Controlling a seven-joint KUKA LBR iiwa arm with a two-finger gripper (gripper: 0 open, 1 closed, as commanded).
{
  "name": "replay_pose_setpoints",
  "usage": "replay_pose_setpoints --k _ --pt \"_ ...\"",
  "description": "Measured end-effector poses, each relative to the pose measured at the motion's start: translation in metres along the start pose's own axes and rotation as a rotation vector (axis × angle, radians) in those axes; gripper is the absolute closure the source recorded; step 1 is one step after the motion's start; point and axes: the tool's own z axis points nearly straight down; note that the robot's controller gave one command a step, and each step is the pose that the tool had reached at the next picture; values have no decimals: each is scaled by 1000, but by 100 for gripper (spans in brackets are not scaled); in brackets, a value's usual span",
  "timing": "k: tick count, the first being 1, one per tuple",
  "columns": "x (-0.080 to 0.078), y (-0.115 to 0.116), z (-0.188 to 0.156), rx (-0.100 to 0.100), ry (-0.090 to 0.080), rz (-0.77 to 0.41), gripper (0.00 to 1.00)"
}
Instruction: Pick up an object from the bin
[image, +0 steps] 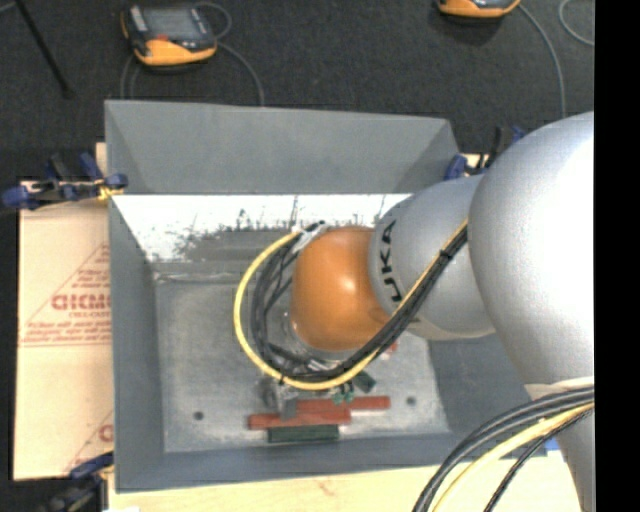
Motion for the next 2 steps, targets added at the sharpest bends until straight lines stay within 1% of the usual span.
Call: replay_pose_setpoints --k 2 --pt "0 0 0 0 0 1 100"
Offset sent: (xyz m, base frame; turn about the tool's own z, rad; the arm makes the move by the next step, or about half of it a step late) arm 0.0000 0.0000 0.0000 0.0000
